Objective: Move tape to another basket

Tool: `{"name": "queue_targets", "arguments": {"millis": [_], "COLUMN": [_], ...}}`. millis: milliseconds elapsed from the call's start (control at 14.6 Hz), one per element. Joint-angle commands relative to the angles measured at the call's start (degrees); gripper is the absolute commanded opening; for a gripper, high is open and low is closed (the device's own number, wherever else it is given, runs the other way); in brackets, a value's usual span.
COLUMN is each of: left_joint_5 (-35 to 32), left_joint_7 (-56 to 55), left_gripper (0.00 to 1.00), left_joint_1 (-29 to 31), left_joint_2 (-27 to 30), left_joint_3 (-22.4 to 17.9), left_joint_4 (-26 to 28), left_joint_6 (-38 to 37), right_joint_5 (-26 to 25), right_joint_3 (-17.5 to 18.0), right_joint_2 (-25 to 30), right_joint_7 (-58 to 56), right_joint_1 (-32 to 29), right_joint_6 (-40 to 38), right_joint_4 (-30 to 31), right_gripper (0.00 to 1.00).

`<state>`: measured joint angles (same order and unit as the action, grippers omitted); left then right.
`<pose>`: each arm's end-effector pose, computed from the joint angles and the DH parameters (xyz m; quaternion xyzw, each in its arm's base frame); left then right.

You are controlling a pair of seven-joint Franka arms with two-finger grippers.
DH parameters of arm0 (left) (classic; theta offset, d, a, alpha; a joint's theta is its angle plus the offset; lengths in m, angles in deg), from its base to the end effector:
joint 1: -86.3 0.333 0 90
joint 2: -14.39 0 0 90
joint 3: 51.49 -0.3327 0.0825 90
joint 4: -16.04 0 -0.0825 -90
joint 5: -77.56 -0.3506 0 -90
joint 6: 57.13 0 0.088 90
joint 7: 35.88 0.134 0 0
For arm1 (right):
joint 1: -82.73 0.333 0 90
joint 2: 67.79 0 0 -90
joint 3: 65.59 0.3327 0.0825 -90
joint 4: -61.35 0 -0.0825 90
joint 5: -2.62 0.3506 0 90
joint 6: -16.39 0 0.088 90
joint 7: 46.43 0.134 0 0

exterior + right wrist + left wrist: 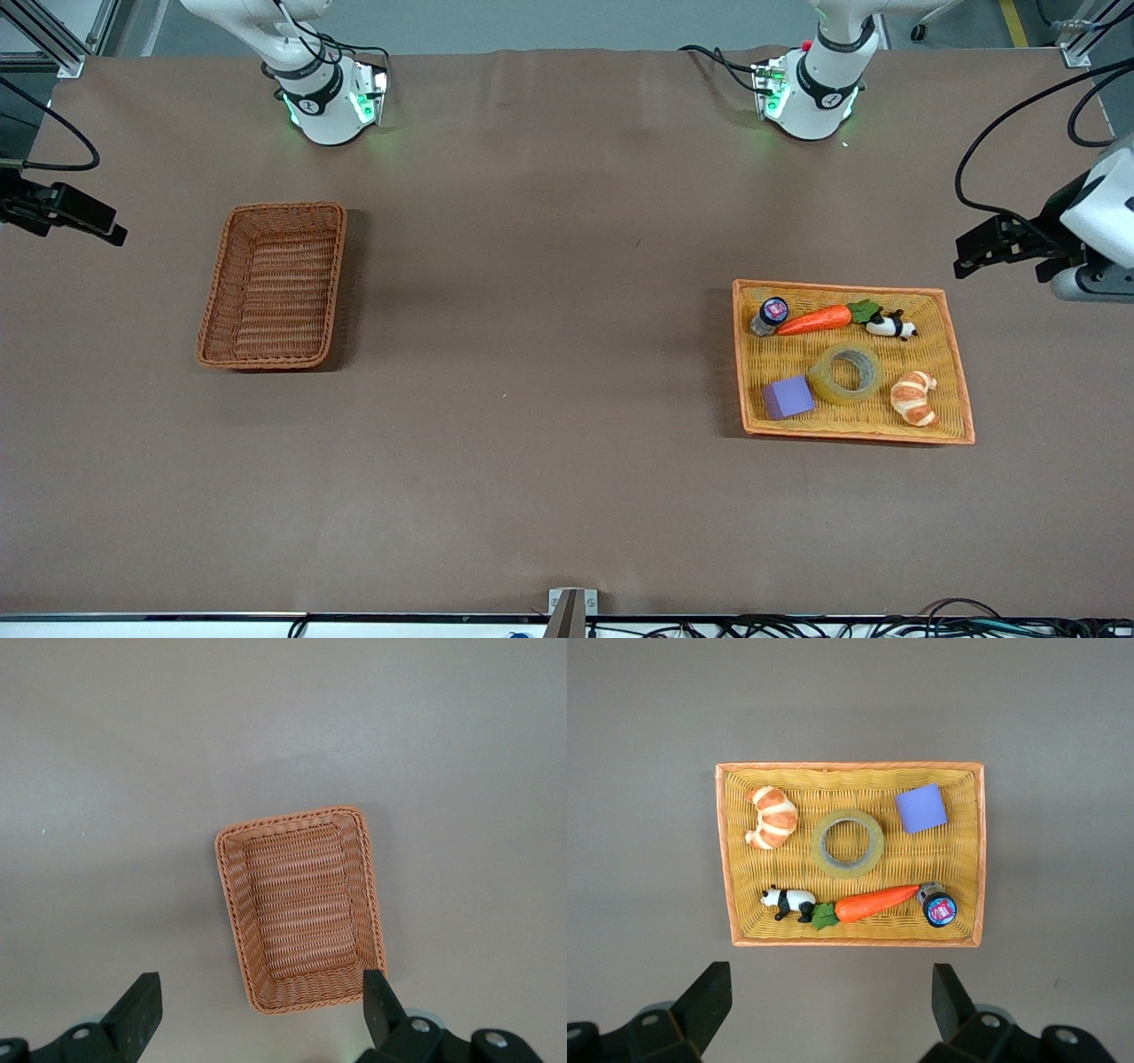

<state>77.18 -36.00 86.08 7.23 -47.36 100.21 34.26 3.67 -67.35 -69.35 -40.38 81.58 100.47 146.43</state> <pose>0.5624 -0.0392 0.5934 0.9993 -0.0367 0.0006 0.0012 0.5181 -0.0235 0.6285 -0.9967 0.0774 0.0226 0.0081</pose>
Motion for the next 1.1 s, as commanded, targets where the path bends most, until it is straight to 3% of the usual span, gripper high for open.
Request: {"name": "queue_targets", "arguments": {"millis": [0,137,892,1029], "left_joint_5": [-1.36,-4.79,-4.01,-4.01], "left_joint_7": [-0.40,-0.49,-0.40,-0.31], "left_gripper": [1.00,1.00,1.00,1.00], "left_joint_1": [-0.21,-0.21,4.79,4.80], "left_joint_2": [-3.46,-6.18,-14.62,-16.21], "left_joint_3": [-0.26,-0.17,0.18,0.26], "left_joint_4": [-0.51,1.24,22.51,23.83], "left_joint_6": [2.29,5.62,38.22,39.13], "right_joint_5": [1.41,1.41,1.41,1.41], "right_joint_3": [0.45,0.45,0.45,0.54], "right_joint_2": [0.33,0.33,0.33,0.33], "right_joint_7": [-0.87,-0.87,-0.87,-0.87], "right_joint_1": [-1.04,-1.04,-1.13,-1.22], "right_joint_6": [-0.14,-0.05,-0.22,-0.22], "right_joint_4": [0.35,0.35,0.35,0.35], "right_gripper": [1.00,1.00,1.00,1.00]}}
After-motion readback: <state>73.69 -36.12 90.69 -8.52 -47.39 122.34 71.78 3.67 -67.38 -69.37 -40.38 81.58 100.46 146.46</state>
